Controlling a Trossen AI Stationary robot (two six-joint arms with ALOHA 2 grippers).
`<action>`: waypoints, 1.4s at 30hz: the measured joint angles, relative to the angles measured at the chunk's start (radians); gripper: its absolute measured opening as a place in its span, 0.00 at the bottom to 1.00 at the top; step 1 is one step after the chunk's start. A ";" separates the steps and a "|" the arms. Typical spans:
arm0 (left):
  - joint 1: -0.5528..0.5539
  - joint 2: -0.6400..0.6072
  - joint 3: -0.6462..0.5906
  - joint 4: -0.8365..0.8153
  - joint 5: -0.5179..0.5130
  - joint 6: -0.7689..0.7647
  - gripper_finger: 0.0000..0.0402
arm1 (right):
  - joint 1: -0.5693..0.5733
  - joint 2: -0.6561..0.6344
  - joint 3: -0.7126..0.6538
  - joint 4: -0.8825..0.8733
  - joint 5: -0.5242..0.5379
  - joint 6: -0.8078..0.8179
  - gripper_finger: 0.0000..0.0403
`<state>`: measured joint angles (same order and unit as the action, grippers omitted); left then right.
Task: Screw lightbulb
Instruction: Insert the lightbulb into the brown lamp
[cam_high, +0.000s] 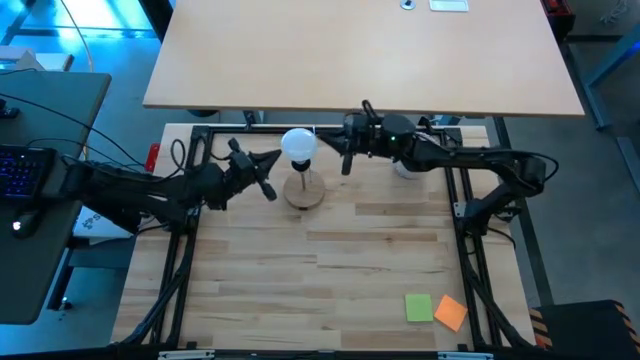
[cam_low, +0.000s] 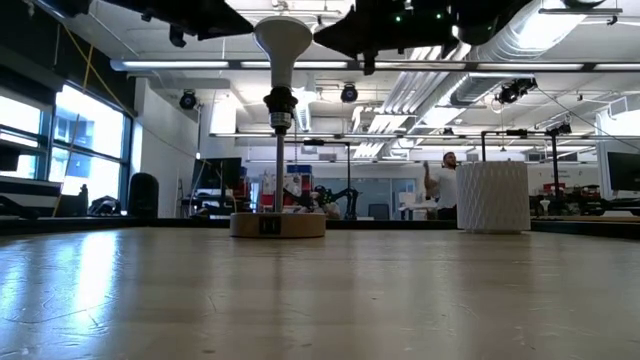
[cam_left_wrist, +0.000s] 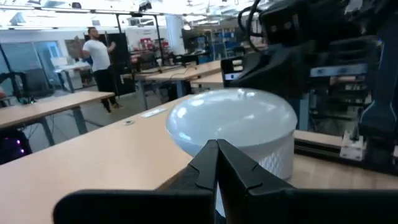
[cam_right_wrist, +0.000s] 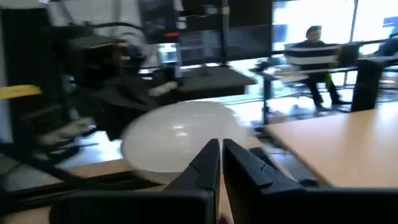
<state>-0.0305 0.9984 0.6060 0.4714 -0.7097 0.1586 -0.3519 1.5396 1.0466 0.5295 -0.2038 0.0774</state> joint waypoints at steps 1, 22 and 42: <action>0.005 0.007 0.000 0.005 -0.005 0.000 0.00 | 0.006 0.008 0.000 0.010 -0.006 0.002 0.04; 0.055 -0.003 0.000 -0.044 -0.073 -0.017 0.00 | 0.131 -0.061 0.000 -0.173 0.059 -0.176 0.04; 0.100 0.085 0.000 0.056 -0.006 -0.013 0.00 | 0.108 -0.047 0.000 -0.051 -0.016 -0.089 0.04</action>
<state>0.0697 1.0833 0.6064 0.5271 -0.7158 0.1459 -0.2437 1.4925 1.0462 0.4782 -0.2196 -0.0119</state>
